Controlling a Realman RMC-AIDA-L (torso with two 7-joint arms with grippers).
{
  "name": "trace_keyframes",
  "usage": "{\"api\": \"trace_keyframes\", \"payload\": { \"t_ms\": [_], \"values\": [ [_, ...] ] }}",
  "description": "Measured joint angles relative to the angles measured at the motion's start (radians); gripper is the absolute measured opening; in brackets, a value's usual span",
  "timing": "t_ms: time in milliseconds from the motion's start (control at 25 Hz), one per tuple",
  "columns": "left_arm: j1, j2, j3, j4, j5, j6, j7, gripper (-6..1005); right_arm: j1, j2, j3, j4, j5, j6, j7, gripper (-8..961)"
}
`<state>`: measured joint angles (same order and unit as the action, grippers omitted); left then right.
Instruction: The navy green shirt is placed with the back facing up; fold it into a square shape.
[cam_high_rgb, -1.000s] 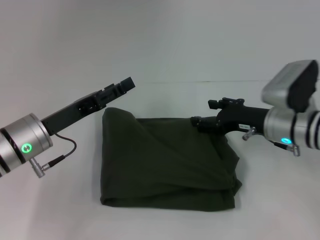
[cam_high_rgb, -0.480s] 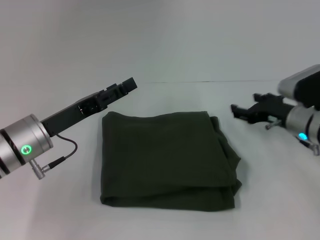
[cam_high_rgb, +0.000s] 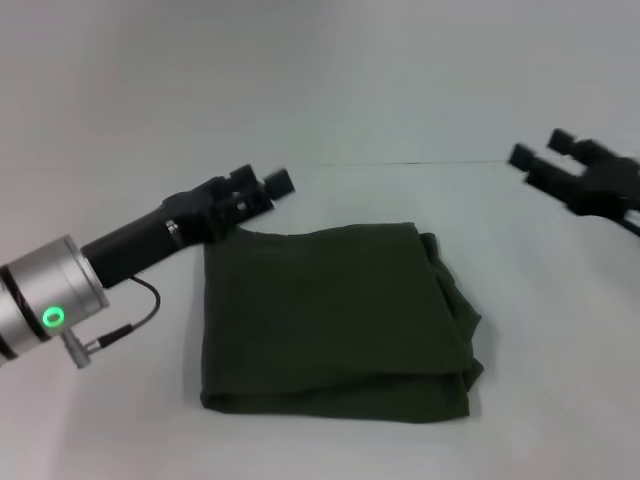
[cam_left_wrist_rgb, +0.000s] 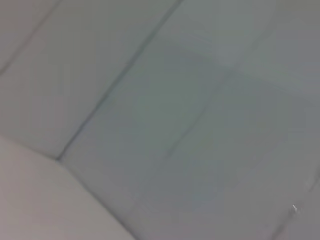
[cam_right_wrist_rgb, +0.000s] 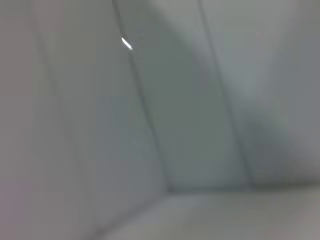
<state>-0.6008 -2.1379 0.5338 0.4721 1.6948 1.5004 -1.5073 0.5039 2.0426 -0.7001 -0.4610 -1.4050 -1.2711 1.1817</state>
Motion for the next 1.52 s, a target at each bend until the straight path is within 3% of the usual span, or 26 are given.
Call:
{"api": "trace_keyframes", "payload": {
  "t_ms": [240,360,440,680,800,1000,1520],
  "values": [
    [0.006,0.005,0.051,0.021,0.128,0.122,0.271,905,-0.058,-0.095,-0.019,-0.006,-0.108,-0.423,0.037,807],
    [0.000,0.009,0.070,0.048,0.236,0.118,0.285,905,-0.034,-0.125,-0.052,-0.013,-0.273,-0.498,0.049,807],
    [-0.006,0.012,0.071,0.053,0.301,0.105,0.297,905,-0.019,-0.119,-0.054,-0.014,-0.362,-0.476,0.048,807],
    [-0.012,0.034,0.064,0.078,0.379,0.102,0.306,905,0.013,-0.059,-0.059,-0.017,-0.494,-0.341,0.020,807],
    [-0.011,0.038,0.061,0.086,0.401,0.107,0.306,905,0.033,-0.047,-0.059,-0.016,-0.524,-0.327,0.020,806],
    [-0.011,0.038,0.060,0.088,0.415,0.109,0.306,905,0.046,-0.036,-0.060,-0.015,-0.527,-0.307,0.019,806],
    [-0.006,0.035,0.063,0.088,0.424,0.114,0.300,905,0.061,-0.035,-0.059,-0.010,-0.529,-0.304,0.018,806]
  ]
}}
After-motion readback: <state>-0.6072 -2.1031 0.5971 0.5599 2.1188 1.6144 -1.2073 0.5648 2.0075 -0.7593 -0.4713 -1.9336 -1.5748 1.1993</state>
